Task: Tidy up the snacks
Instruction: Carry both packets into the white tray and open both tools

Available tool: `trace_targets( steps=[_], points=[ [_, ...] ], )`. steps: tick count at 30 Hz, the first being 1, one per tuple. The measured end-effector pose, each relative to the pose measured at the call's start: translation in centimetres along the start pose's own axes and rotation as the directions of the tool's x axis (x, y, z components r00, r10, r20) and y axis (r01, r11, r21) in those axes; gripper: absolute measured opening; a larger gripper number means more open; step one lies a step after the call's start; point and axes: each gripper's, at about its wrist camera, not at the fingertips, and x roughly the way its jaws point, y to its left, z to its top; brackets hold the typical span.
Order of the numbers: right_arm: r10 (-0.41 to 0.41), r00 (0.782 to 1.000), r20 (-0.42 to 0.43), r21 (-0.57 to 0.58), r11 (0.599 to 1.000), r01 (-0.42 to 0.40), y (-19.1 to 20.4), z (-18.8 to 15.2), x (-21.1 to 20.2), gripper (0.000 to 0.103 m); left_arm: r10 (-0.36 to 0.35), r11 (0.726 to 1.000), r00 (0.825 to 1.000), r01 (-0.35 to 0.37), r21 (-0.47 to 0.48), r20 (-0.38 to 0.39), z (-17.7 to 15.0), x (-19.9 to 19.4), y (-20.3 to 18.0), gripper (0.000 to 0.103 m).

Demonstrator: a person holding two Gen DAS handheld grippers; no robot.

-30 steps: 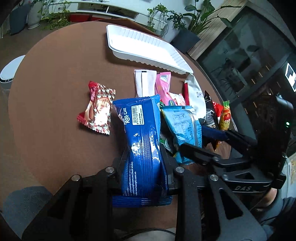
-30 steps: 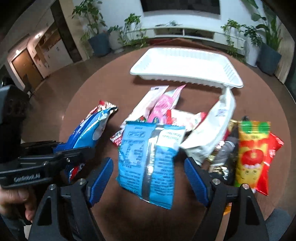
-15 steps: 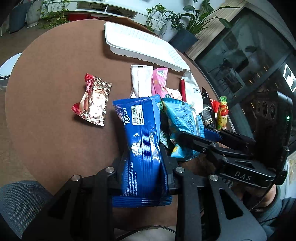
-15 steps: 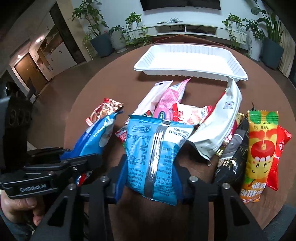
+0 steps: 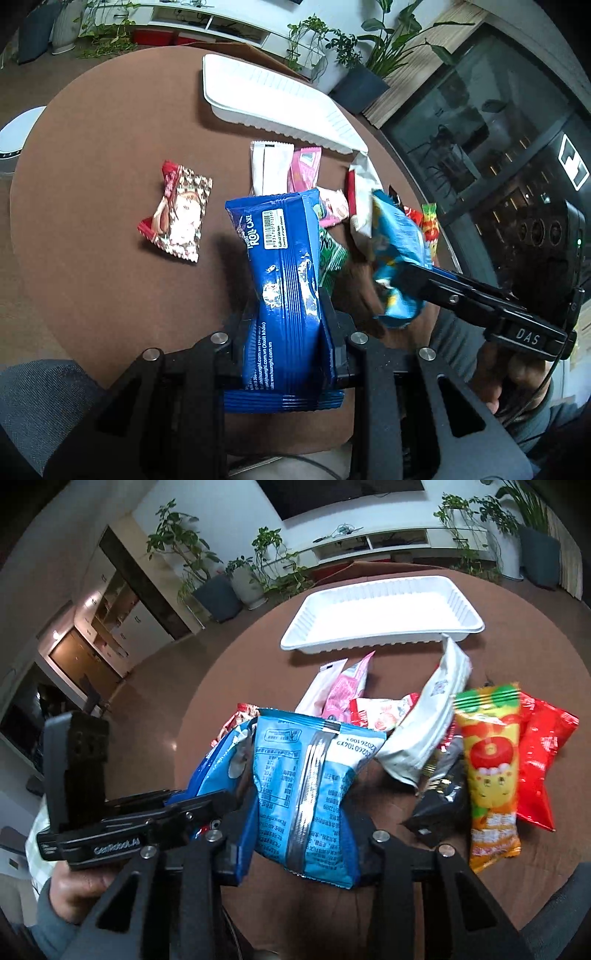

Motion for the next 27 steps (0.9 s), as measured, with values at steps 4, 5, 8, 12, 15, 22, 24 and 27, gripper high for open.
trace_targets(
  steps=[4, 5, 8, 12, 15, 22, 24, 27],
  points=[
    [0.030, 0.999, 0.035, 0.047, 0.998, -0.031, -1.5, 0.9, -1.7, 0.041, -0.002, 1.000, 1.000, 0.002, -0.006, 0.021, 1.5, -0.4, 0.1, 0.025],
    [0.037, 0.998, 0.047, 0.060, 0.997, -0.040, -2.1, 1.1, -2.3, 0.041, -0.001, 1.000, 1.000, 0.001, -0.006, 0.027, 1.9, -0.6, 0.2, 0.025],
    [0.023, 0.995, 0.097, 0.084, 0.996, -0.031, -3.9, 2.6, -3.9, 0.041, 0.012, 1.000, 0.998, -0.012, 0.002, 0.056, 4.0, -1.1, 0.3, 0.025],
    [-0.037, 0.987, 0.154, 0.128, 0.992, 0.017, -7.2, 4.8, -5.7, 0.041, 0.052, 0.998, 0.994, -0.056, 0.034, 0.100, 7.7, -1.9, 0.3, 0.025],
    [-0.117, 0.974, 0.196, 0.162, 0.983, 0.085, -10.5, 7.1, -7.0, 0.041, 0.067, 0.996, 0.991, -0.074, 0.051, 0.116, 11.2, -1.7, 0.4, 0.025],
    [-0.241, 0.939, 0.244, 0.223, 0.957, 0.187, -16.5, 14.2, -8.0, 0.041, 0.131, 0.988, 0.983, -0.140, 0.069, 0.127, 19.5, 0.2, 1.4, 0.025],
    [-0.231, 0.945, 0.234, 0.206, 0.961, 0.184, -16.9, 16.5, -7.2, 0.041, 0.143, 0.984, 0.982, -0.155, 0.088, 0.122, 21.8, 1.4, 1.0, 0.025],
    [-0.183, 0.963, 0.200, 0.161, 0.975, 0.152, -16.5, 20.1, -4.2, 0.041, 0.147, 0.981, 0.985, -0.156, 0.111, 0.090, 24.5, 4.0, 0.8, 0.025]
  ],
)
